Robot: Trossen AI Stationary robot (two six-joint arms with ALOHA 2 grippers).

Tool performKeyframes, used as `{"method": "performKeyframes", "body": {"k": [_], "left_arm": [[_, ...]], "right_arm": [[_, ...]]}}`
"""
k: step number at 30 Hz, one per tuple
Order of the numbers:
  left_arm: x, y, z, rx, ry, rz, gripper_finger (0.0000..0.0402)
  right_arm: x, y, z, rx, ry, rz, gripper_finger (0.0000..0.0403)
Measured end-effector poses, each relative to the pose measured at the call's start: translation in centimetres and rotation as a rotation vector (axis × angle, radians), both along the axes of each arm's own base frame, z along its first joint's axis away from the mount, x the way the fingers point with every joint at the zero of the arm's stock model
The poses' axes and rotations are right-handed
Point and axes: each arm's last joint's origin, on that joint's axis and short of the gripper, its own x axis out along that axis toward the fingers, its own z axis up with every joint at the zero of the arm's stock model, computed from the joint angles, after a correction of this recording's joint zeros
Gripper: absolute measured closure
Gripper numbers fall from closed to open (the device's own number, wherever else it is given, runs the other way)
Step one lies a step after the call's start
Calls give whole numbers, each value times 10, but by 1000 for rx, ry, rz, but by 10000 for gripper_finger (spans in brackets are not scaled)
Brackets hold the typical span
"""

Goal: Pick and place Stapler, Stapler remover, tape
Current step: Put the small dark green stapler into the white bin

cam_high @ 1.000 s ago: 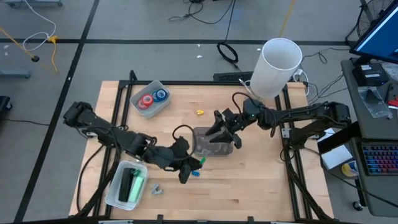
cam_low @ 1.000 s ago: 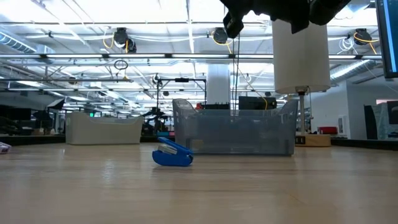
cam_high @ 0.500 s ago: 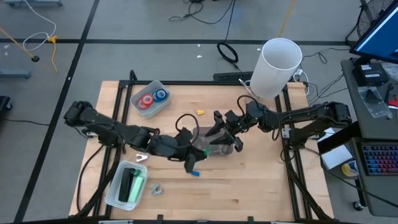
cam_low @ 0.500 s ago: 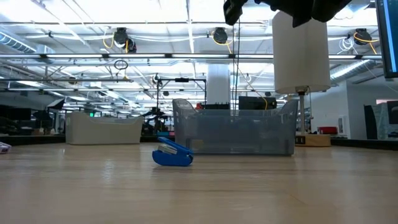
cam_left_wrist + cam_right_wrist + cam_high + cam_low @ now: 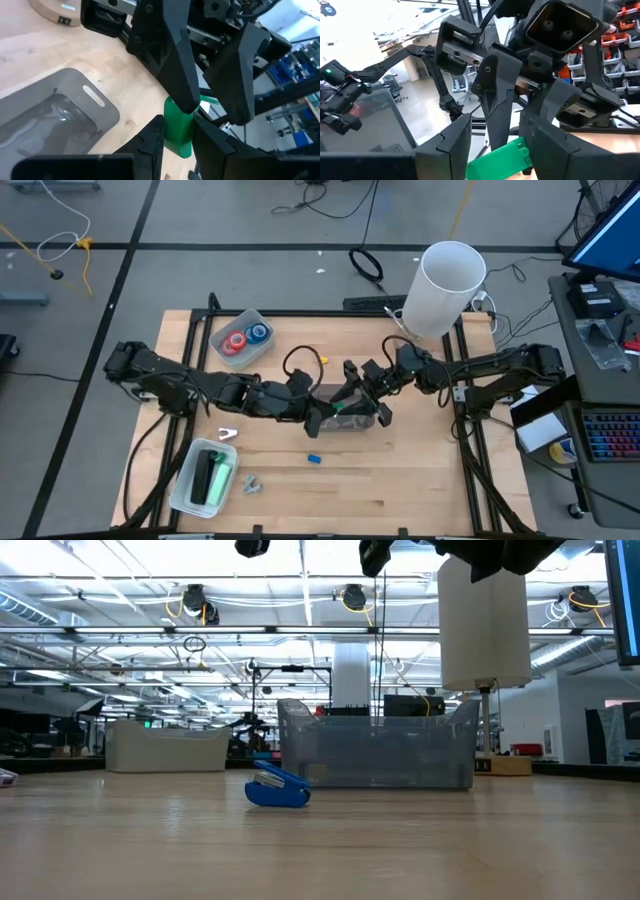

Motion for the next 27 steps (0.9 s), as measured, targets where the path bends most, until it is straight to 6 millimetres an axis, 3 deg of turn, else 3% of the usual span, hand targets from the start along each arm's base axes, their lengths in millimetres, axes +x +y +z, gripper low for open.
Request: {"method": "performKeyframes", "body": {"k": [5,13,22,27], "left_arm": [[2,3,3,14,-28,10,309],[2,4,4,25,-33,22,309],[-11,7,23,81,-99,43,309],[-12,8,24,84,-102,44,309]], "right_arm": [[-2,-1,3,0,-12,-7,236],[-22,-7,26,-37,-73,-28,236],[-40,-7,25,-120,51,-109,236],[-41,-3,31,-126,-11,-104,236]]}}
